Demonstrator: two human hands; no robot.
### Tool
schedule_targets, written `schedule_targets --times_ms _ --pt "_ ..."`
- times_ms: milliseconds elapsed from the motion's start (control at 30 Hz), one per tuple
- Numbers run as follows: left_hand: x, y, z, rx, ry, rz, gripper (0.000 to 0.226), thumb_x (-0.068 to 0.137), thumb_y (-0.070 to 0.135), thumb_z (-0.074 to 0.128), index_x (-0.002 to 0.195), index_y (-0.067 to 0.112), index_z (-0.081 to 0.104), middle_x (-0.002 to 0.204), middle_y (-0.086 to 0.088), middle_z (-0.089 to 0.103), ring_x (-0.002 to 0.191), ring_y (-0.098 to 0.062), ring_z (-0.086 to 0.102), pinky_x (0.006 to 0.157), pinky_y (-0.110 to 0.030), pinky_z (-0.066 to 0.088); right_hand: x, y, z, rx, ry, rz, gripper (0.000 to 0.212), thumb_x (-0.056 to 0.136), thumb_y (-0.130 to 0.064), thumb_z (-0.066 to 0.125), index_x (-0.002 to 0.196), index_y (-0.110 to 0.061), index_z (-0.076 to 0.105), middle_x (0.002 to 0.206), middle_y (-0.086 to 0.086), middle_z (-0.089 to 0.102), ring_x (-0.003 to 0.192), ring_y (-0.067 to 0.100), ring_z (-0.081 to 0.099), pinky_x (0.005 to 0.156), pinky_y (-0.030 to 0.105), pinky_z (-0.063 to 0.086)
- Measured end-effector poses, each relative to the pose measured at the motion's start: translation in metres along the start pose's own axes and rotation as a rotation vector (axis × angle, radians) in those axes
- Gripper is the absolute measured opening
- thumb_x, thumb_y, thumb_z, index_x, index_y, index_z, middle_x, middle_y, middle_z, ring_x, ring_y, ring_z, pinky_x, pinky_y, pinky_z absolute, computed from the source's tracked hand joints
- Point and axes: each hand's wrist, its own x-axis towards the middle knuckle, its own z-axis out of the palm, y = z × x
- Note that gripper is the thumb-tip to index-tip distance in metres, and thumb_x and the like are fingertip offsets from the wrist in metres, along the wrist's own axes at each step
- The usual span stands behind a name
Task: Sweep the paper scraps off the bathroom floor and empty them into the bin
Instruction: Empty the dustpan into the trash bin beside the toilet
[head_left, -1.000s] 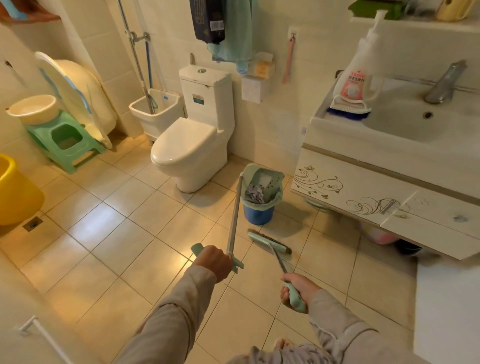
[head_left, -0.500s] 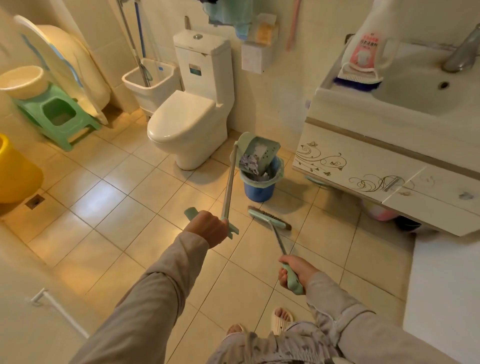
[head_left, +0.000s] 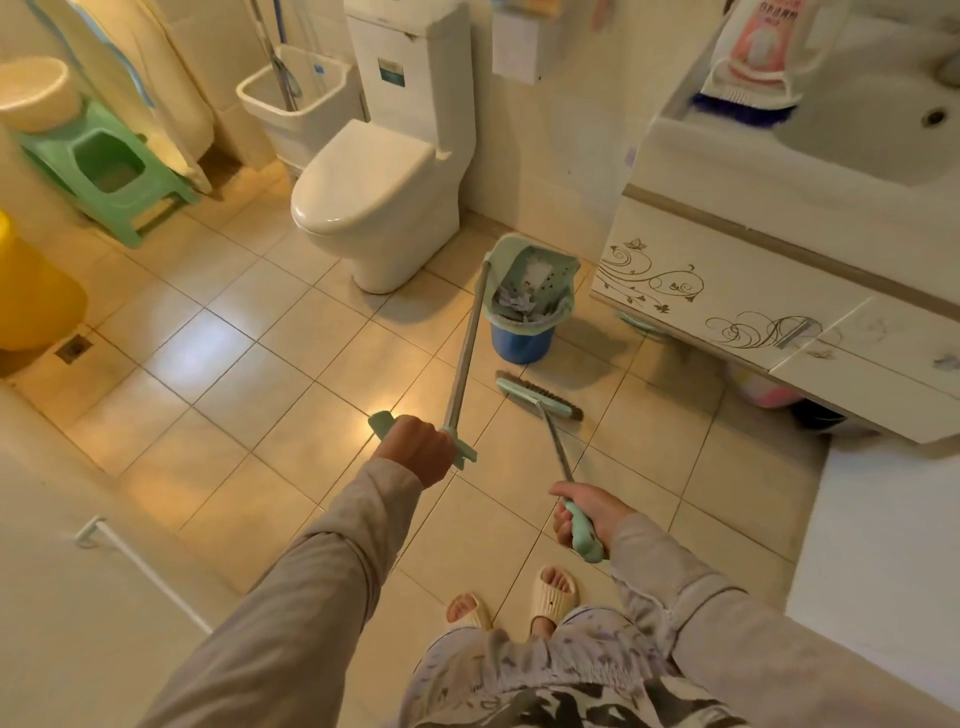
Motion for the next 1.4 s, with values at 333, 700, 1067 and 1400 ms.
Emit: schedule_targets --times_ms 333,700,1067,1400 --pt "0.018 -0.038 -0.063 0.094 0.11 0.005 0.035 0.1 0.033 0.036 0.103 0.005 0.057 0.085 -0.003 0.07 0.082 -0.02 0.071 0.063 -0.026 0.042 -0.007 -0.01 -0.006 0.057 -0.059 -0.007 0.034 0.098 -0.009 0.04 0.064 -0.013 0.033 0.022 0.001 0.033 0.013 0.008 0.03 0.026 0.004 0.029" --pt "-0.004 -0.024 -0.022 0.212 0.082 0.156 0.033 0.096 0.018 0.049 0.121 -0.003 0.043 0.094 -0.005 0.07 0.087 -0.02 0.071 0.068 -0.028 0.048 -0.001 0.003 -0.01 0.021 -0.036 0.018 0.035 0.097 -0.01 0.041 0.062 -0.012 0.034 0.023 0.0 0.035 0.014 0.008 0.031 0.025 0.005 0.028" --pt "0.004 -0.018 -0.027 0.311 0.044 0.168 0.03 0.097 0.017 0.048 0.12 -0.003 0.045 0.102 -0.008 0.07 0.094 -0.025 0.07 0.08 -0.032 0.052 0.001 0.003 -0.007 0.019 -0.027 0.013 0.033 0.096 -0.009 0.042 0.064 -0.012 0.034 0.023 0.001 0.035 0.013 0.009 0.031 0.026 0.006 0.03" --pt "0.008 -0.028 -0.036 0.415 0.082 0.189 0.04 0.092 0.019 0.058 0.123 -0.003 0.045 0.104 -0.01 0.07 0.095 -0.026 0.07 0.083 -0.034 0.053 0.002 0.001 -0.009 0.049 -0.052 0.013 0.034 0.097 -0.01 0.041 0.064 -0.014 0.031 0.023 0.002 0.033 0.013 0.009 0.031 0.026 0.004 0.028"
